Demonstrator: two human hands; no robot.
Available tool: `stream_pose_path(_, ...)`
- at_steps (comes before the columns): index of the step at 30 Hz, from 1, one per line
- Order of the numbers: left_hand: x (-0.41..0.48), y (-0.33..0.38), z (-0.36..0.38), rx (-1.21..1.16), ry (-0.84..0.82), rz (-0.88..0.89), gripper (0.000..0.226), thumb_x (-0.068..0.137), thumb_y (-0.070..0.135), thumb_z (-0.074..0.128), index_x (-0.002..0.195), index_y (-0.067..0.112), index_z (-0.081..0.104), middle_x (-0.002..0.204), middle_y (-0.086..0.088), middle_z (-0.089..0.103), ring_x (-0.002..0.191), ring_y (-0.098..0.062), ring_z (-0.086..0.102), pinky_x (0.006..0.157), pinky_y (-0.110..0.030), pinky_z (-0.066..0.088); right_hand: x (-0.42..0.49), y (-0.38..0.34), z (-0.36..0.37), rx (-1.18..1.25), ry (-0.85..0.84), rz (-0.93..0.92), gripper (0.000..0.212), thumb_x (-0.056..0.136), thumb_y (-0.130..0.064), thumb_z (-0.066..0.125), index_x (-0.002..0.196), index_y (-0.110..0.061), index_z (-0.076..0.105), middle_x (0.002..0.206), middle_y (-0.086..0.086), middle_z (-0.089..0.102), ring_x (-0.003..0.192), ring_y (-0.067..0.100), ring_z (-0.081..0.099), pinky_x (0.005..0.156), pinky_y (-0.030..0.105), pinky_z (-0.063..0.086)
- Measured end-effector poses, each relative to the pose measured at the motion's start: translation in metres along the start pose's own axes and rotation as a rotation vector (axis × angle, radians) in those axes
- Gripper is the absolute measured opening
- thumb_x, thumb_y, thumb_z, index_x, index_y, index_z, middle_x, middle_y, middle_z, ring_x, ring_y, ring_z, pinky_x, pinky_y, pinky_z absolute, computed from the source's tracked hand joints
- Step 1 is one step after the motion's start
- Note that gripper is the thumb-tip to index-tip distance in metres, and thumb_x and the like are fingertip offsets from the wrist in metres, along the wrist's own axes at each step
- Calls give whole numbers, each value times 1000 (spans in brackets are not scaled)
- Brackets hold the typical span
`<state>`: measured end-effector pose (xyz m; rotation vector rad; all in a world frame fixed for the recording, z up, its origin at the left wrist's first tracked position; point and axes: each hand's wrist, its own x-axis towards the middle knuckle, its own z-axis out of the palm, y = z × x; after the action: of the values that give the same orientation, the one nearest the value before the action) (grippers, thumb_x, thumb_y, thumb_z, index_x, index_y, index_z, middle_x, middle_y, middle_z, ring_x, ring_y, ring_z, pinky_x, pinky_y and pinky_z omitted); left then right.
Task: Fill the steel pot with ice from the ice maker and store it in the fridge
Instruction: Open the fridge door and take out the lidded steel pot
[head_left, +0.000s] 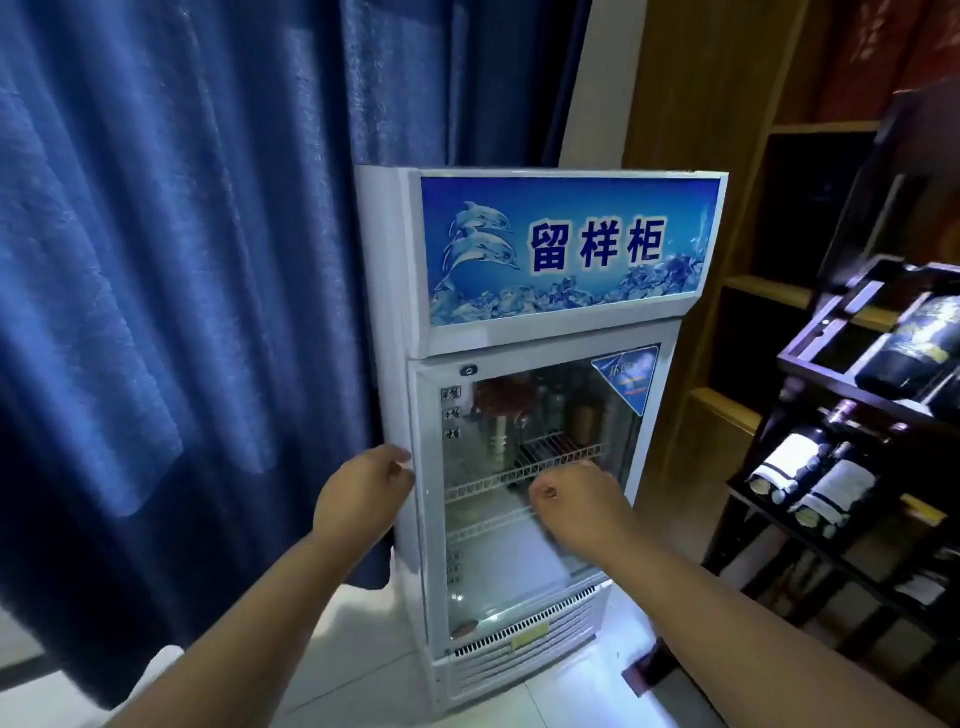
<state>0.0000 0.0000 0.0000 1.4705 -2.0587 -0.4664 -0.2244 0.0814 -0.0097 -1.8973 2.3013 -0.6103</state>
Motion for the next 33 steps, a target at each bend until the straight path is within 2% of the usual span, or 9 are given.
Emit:
stream_pose_path(9, 124, -19, 27, -155, 1, -33, 46, 93, 33, 51, 136, 16, 46, 128, -8, 54, 103, -25, 57, 83, -33, 43, 58, -10, 25, 37, -4, 73, 23, 89, -27, 52, 96, -22, 73, 97, -1, 72, 98, 22, 60, 85, 33, 50)
stream_pose_path(13, 164, -15, 38, -212, 38, -39, 51, 94, 37, 51, 135, 7, 45, 134, -17, 45, 119, -32, 48, 93, -38, 39, 73, -2, 22, 18, 3, 85, 23, 91, -25, 52, 98, -24, 73, 101, 0, 72, 97, 21, 60, 81, 31, 50)
stream_pose_path(15, 179, -13, 43, -243, 61, -43, 50, 93, 38, 50, 127, 2, 51, 127, -20, 50, 114, -35, 50, 91, -41, 42, 78, 3, 22, 22, 1, 102, 23, 91, -23, 52, 97, -23, 74, 99, 1, 72, 94, 20, 60, 77, 30, 50)
stream_pose_path(18, 193, -6, 49, -345, 81, -83, 46, 93, 38, 47, 95, -7, 56, 100, -29, 57, 89, -43, 55, 72, -45, 47, 85, 12, 22, 33, -9, 114, 23, 91, -21, 52, 98, -21, 74, 100, 1, 72, 97, 20, 58, 76, 31, 51)
stream_pose_path(21, 199, -1, 53, -450, 109, -129, 42, 96, 40, 44, 71, 7, 48, 74, -13, 48, 66, -28, 46, 54, -34, 35, 93, 20, 22, 45, -19, 111, 24, 91, -20, 52, 101, -21, 73, 102, 1, 71, 99, 19, 58, 78, 30, 51)
stream_pose_path(24, 203, -2, 59, -500, 68, -163, 51, 94, 52, 38, 89, 4, 55, 100, -20, 54, 88, -35, 56, 77, -42, 46, 99, 29, 22, 68, -39, 113, 23, 92, -21, 52, 102, -23, 73, 104, 0, 70, 99, 18, 58, 79, 30, 50)
stream_pose_path(26, 204, -5, 62, -468, 88, -163, 49, 93, 55, 38, 82, 9, 52, 106, -28, 52, 94, -42, 55, 86, -50, 46, 103, 34, 22, 72, -48, 103, 24, 91, -20, 52, 102, -22, 74, 105, -1, 71, 101, 18, 58, 81, 31, 51)
stream_pose_path(30, 204, -6, 62, -398, 143, -140, 50, 93, 53, 41, 63, 13, 40, 76, -14, 45, 65, -27, 45, 56, -40, 38, 110, 46, 22, 77, -55, 83, 24, 92, -20, 52, 101, -21, 74, 103, -1, 71, 98, 18, 60, 78, 29, 51)
stream_pose_path(33, 204, -7, 63, -394, 167, -157, 53, 92, 53, 43, 63, 9, 40, 69, -8, 45, 60, -21, 43, 51, -31, 30, 117, 52, 24, 86, -61, 70, 24, 91, -20, 52, 100, -22, 74, 102, 0, 72, 93, 18, 61, 80, 31, 53)
